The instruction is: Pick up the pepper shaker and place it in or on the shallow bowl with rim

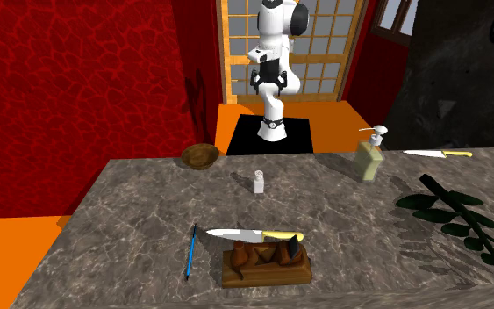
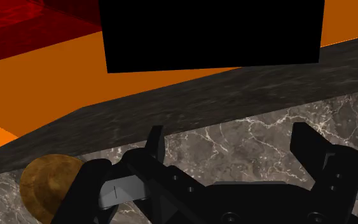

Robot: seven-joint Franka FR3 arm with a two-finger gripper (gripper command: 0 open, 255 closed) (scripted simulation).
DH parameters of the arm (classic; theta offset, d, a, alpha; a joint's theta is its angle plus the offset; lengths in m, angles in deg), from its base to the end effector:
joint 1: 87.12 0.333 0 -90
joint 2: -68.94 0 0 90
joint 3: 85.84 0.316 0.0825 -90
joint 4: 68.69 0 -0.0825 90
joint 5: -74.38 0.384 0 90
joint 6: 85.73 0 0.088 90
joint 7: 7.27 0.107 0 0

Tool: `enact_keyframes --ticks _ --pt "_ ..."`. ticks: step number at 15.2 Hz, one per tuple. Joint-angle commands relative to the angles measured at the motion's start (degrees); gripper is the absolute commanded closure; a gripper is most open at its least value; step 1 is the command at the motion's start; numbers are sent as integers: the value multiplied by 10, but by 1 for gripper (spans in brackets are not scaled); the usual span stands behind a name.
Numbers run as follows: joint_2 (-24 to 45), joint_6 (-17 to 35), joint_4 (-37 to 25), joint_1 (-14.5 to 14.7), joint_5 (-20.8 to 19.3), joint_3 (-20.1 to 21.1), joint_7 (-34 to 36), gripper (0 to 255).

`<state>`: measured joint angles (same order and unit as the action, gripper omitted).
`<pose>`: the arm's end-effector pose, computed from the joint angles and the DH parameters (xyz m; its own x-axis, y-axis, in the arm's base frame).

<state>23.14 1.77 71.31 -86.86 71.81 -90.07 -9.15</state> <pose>0.2941 -0.0303 0.5492 0.9930 -0.0096 -0.1176 -0.0110 -0.9999 -0.0120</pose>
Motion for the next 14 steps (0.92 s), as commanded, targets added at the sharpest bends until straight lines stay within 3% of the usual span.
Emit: enact_keyframes --ticks 1,14 --pt "0 0 0 0 0 0 0 0" --pt "314 146 -136 25 -11 -16 -61 0"
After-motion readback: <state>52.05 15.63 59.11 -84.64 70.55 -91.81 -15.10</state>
